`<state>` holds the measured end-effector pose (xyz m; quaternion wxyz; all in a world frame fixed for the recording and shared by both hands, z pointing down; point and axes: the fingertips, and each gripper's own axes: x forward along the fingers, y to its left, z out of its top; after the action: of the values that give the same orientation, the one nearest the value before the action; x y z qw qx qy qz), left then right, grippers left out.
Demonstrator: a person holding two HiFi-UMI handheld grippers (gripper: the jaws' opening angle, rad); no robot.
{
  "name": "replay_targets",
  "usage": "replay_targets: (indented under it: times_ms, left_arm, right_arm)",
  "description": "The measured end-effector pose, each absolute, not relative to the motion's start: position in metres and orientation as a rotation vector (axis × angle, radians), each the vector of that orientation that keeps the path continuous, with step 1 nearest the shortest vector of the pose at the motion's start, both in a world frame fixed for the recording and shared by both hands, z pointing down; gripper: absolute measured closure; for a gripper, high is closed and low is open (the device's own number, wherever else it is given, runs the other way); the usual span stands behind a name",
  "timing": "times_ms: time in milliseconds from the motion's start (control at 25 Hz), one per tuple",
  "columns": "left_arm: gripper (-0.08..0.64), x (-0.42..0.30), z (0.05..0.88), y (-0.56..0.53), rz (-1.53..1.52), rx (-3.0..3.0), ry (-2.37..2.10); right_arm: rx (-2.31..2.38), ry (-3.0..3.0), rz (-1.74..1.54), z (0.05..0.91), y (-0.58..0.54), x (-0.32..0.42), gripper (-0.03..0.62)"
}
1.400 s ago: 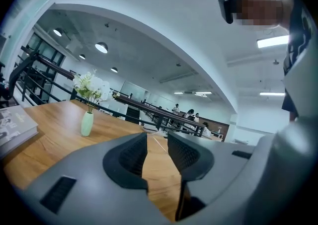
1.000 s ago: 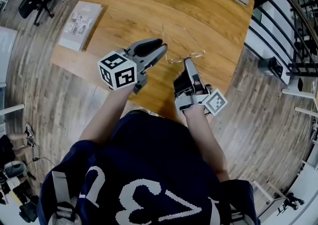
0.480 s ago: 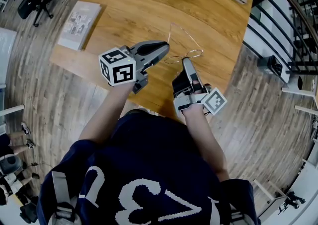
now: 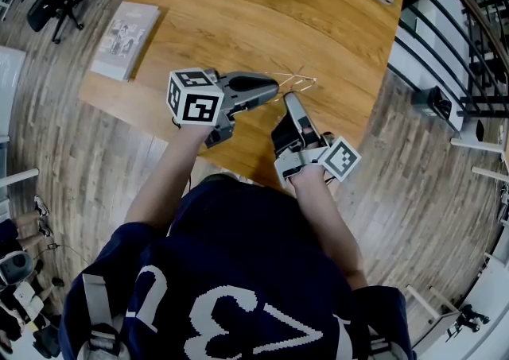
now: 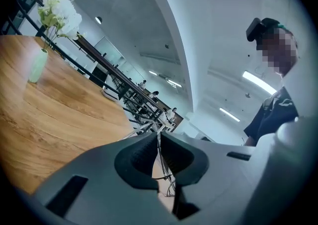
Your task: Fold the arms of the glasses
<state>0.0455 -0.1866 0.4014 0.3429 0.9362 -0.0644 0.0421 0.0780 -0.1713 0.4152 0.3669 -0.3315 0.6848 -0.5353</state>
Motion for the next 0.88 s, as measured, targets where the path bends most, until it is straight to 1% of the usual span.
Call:
replay_targets:
  times_ms: [200, 400, 520, 800, 880]
  left_arm:
    - [0.528, 0.051, 0.408, -0.181, 0.155, 2.434, -0.135]
    - [0.524, 0.046, 0.406, -0.184, 0.140, 2.464, -0.183]
    - [0.473, 0.038, 0.409, -0.185, 0.153, 2.458, -0.220]
    - [0.408, 0.008, 0.422, -0.205, 0.141, 2.403, -0.394]
    - [0.405, 0.007, 0.418, -0.215, 0.106, 2.406, -0.427]
  right_arm:
    - [-0.858, 1.762, -1.384, 0.420, -0.171, 0.078, 0.565]
    - [-0.864, 1.741, -1.383, 0.420, -0.172, 0.082, 0.565]
    - [-0.874, 1.729, -1.374, 0.419, -0.173, 0.086, 0.565]
    - [-0.881, 1.735, -1.354, 0.416, -0.175, 0.092, 0.566]
    - [-0.876, 1.738, -1.356, 0.415, -0.175, 0.091, 0.566]
